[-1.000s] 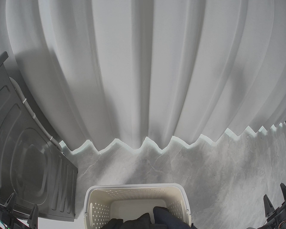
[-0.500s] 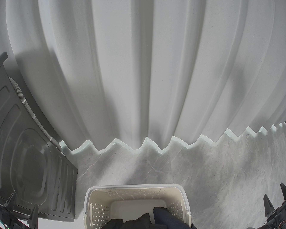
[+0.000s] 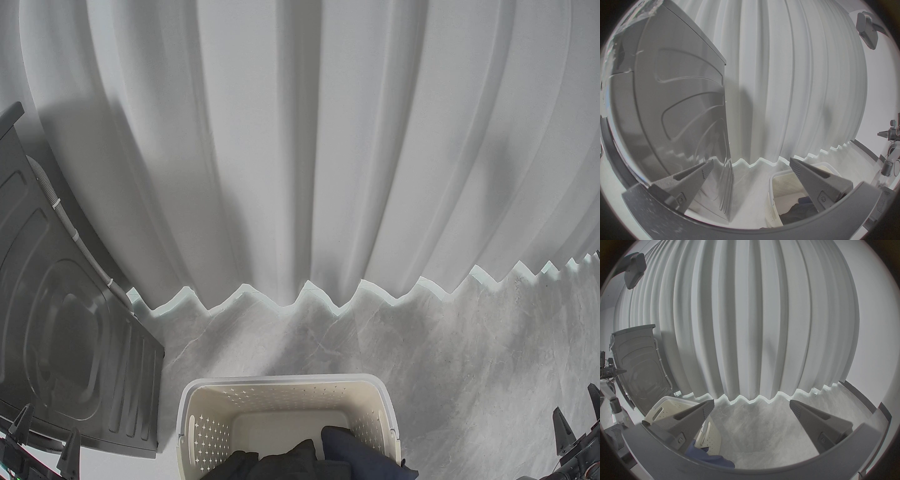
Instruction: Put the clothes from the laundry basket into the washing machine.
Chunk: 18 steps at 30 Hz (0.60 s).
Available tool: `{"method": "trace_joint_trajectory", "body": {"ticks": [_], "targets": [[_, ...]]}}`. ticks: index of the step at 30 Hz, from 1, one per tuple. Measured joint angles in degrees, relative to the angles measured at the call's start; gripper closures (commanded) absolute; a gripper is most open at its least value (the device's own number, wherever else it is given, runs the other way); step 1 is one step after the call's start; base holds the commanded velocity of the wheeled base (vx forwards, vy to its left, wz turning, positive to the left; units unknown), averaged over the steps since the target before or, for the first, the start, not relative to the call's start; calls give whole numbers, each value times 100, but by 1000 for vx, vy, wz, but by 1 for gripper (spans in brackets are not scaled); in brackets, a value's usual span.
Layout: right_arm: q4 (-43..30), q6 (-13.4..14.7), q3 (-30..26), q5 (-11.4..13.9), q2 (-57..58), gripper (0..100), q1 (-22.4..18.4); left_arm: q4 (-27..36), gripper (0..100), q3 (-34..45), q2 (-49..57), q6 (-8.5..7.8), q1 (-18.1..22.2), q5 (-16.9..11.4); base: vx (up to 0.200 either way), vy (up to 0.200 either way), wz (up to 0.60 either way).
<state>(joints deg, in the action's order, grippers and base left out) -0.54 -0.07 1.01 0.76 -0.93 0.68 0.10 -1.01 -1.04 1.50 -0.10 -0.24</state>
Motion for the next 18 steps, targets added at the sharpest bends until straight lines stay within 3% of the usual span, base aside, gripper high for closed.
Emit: {"method": "trace_joint_trajectory", "body": {"ticks": [18], "targets": [[0,0,0,2,0,0,-2,0,0,0,0,-5,0,0,-200,0,0]]}}
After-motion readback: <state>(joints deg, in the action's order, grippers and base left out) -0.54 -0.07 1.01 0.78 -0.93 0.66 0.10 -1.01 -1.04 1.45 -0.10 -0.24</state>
